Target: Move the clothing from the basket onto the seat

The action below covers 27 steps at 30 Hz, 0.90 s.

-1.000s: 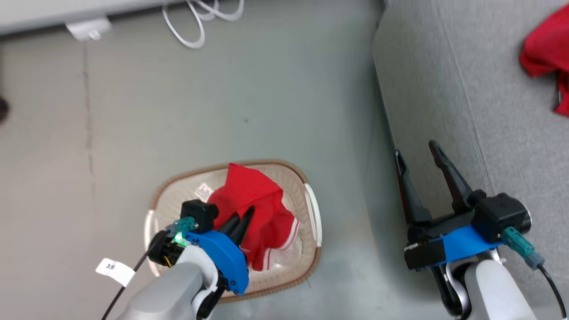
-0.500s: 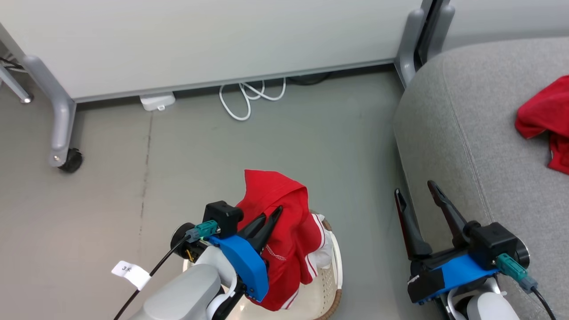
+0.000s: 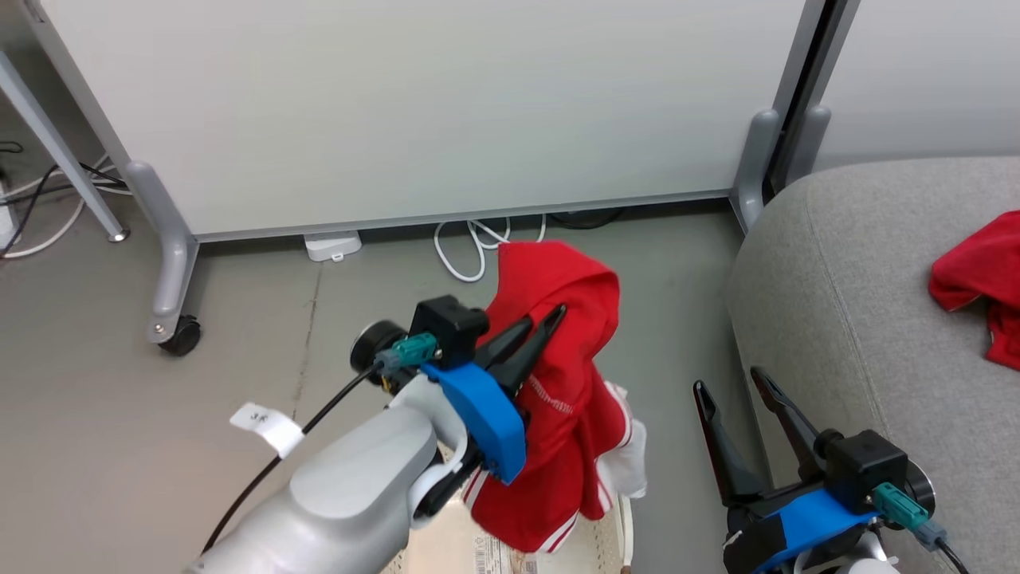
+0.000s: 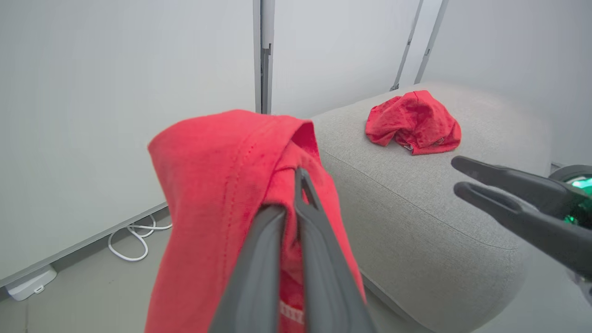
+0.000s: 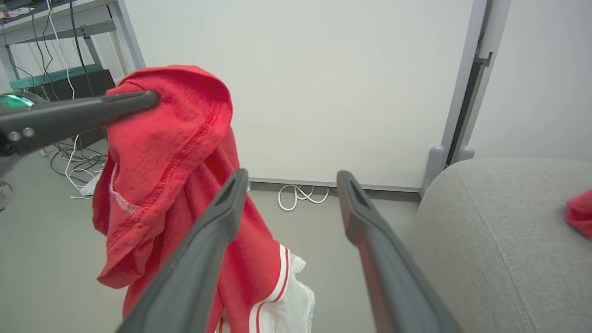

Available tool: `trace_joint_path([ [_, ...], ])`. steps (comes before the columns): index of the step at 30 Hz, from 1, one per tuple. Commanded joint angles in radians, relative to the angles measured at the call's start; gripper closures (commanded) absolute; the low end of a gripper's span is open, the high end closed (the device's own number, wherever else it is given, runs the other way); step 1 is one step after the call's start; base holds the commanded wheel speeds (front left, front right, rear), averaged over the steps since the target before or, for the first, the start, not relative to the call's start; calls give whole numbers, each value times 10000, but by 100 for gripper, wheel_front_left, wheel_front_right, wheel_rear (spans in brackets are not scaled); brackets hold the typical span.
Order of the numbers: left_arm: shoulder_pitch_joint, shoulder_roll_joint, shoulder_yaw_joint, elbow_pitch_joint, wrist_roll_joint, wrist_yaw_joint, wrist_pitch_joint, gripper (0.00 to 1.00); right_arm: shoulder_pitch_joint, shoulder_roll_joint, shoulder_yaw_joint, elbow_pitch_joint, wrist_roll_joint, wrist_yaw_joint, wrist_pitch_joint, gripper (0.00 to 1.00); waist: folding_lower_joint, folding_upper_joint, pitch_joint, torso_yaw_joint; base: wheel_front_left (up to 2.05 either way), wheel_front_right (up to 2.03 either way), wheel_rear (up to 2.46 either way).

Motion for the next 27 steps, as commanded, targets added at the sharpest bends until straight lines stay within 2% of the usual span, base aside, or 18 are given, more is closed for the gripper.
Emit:
trace_joint_path([
  [1,-323,-25,-13,46,37,-9,-33,100,127,-12,26,-61,42,5,57,0,2,-1,-93,85,0,0,0],
  [16,-1756,-626,-420,23,-93,-9,-39,100,152,-12,279,-186,-57,5,426,0,2,-1,-542,355,0,0,0],
  [27,-1768,-753,-660,68,-320,-9,-42,100,-136,-12,467,-108,-214,5,713,0,2,-1,-485,405,0,0,0],
])
